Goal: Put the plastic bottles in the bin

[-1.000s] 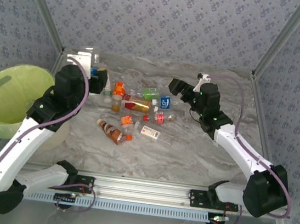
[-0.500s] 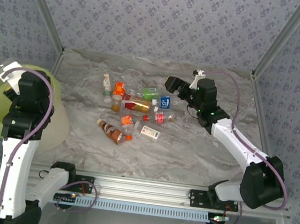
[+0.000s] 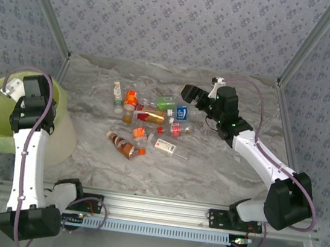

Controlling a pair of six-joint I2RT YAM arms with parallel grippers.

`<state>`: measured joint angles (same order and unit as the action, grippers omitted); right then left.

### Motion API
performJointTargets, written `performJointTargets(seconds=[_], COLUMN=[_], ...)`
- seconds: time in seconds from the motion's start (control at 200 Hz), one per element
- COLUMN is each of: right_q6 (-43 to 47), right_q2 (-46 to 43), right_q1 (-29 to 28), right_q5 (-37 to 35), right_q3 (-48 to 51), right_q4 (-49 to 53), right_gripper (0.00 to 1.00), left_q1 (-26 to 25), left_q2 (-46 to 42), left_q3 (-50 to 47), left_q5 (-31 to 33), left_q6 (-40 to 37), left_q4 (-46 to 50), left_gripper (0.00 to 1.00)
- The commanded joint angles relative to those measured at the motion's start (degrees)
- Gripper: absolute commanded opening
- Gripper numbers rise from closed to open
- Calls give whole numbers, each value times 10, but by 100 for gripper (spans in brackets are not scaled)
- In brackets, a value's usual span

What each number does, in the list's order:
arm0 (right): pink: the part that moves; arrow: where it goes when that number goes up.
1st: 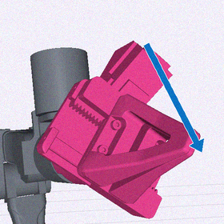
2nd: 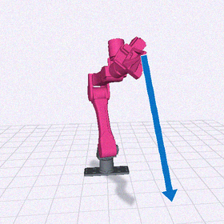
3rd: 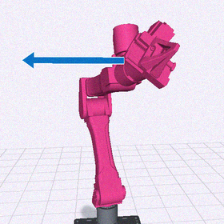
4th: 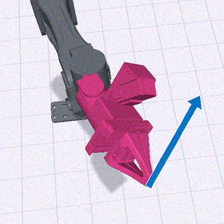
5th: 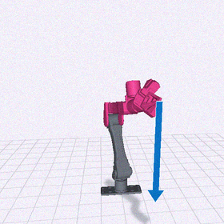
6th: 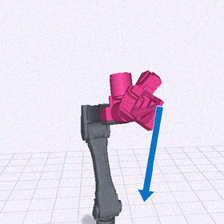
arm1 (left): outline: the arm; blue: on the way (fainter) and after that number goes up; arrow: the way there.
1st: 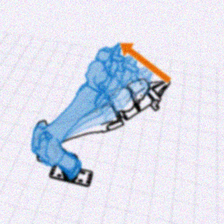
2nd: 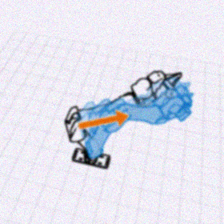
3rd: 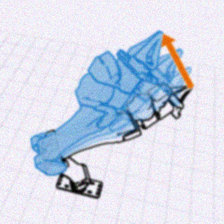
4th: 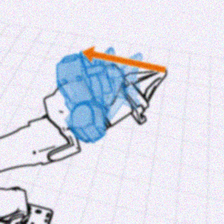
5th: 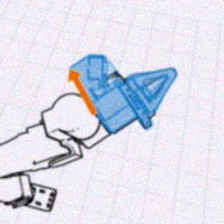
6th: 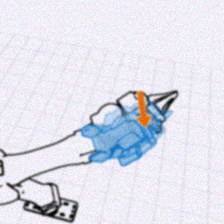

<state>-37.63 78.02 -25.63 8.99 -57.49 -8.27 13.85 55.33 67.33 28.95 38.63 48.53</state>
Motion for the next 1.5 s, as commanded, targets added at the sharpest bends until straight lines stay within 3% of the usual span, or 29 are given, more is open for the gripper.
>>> performJointTargets(seconds=[0.0, 0.1, 0.34, 0.53, 0.7, 0.919, 1.024, 1.259, 1.494], right_q6=[11, 11, 30, 32, 40, 56, 57, 41, 33], right_q2=[5, 7, 12, 11, 10, 7, 8, 14, 20], right_q1=[-2, -1, -2, -2, -4, -6, -6, -6, -4], right_q5=[7, 7, 15, 17, 23, 3, 0, -16, -29], right_q3=[-20, -21, -27, -23, -17, -15, -15, -13, -13], right_q4=[16, 17, 19, 24, 20, 27, 35, 37, 56], right_gripper=[100, 100, 100, 100, 100, 100, 100, 100, 100], left_q1=[20, 24, 25, 24, 25, 12, -46, -245, -399], left_q2=[-8, -15, -36, -59, -111, -122, -118, -79, -22], left_q3=[3, -1, 14, 22, -13, -4, 12, 3, -42], left_q5=[-90, -103, -140, -174, -289, -383, -369, -227, -77], left_q6=[28, 41, 31, 14, -2, 10, -25, -40, 57], left_q4=[8, 11, 5, -23, -127, -154, -148, -143, -146], left_gripper=[41, 71, 99, 100, 99, 99, 100, 99, 99])
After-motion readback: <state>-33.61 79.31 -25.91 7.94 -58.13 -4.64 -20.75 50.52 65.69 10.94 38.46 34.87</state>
